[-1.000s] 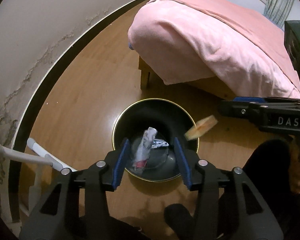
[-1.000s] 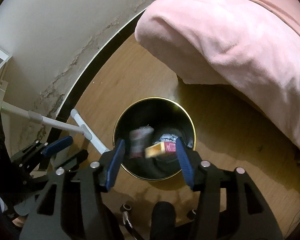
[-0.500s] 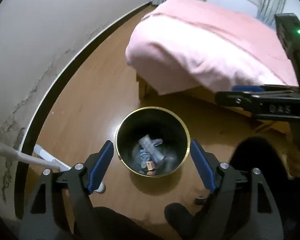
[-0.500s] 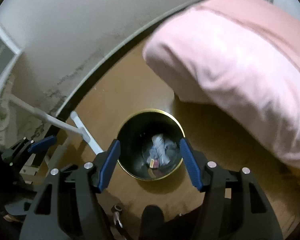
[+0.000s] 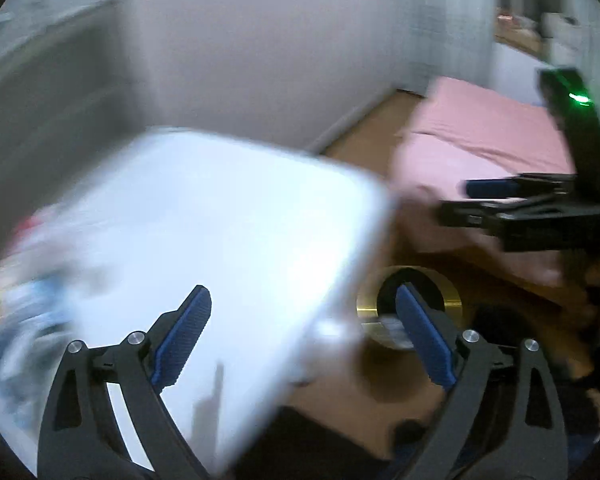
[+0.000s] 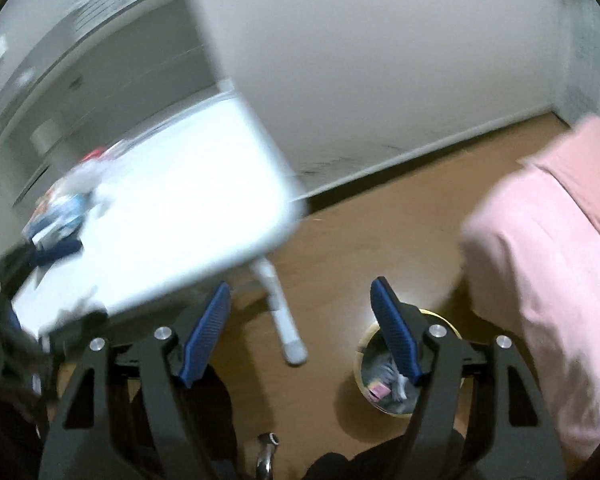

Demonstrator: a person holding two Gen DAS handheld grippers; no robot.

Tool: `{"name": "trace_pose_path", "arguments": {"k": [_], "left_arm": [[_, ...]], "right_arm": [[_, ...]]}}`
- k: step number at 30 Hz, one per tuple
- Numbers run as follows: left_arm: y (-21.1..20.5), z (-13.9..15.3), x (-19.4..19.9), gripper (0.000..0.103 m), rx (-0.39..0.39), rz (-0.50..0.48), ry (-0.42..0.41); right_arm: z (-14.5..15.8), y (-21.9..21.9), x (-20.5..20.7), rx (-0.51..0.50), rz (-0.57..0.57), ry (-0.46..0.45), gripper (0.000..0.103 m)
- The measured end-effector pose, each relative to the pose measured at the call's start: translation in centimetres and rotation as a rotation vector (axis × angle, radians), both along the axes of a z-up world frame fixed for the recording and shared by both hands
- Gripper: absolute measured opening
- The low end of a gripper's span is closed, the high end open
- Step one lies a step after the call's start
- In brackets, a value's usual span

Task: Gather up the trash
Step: 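Grasp the blue-white wrapper with the left tool while the right tool grasps the plastic bag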

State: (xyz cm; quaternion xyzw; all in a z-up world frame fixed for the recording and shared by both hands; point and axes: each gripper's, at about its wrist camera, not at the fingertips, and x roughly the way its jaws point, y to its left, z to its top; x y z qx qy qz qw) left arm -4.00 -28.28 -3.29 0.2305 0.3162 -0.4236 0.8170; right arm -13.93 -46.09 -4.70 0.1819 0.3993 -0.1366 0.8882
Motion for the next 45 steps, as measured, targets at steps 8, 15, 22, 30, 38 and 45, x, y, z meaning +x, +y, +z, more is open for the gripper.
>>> {"name": "trace_pose_path", "arguments": {"k": [8, 15, 22, 30, 38, 45], "left_arm": [[12.8, 1.5, 7.9, 0.091, 0.11, 0.309, -0.15], [14.9, 0.7, 12.3, 0.091, 0.156, 0.312, -0.14], [13.7, -0.9, 14.4, 0.079, 0.173, 0.294, -0.134], [14.6, 0.0, 13.7, 0.029, 0.096, 0.307, -0.037], [16.1, 1.1, 11.4, 0.026, 0.061, 0.296, 0.021], [17.1, 1.9, 10.9, 0.026, 0.048, 0.316, 0.027]], "right_arm": [[1.1, 9.1, 9.3, -0.028, 0.268, -0.004, 0.07], [1.7, 13.7, 16.3, -0.029, 0.37, 0.014, 0.07], [1.3, 15.6, 23.3, -0.087, 0.409, 0.051, 0.07], [0.3, 15.3, 29.0, -0.123, 0.418, 0.068, 0.069], [0.6, 15.2, 31.5, -0.157, 0.527, 0.061, 0.066], [0.7, 16.2, 30.5, -0.094, 0.582, 0.058, 0.007]]}}
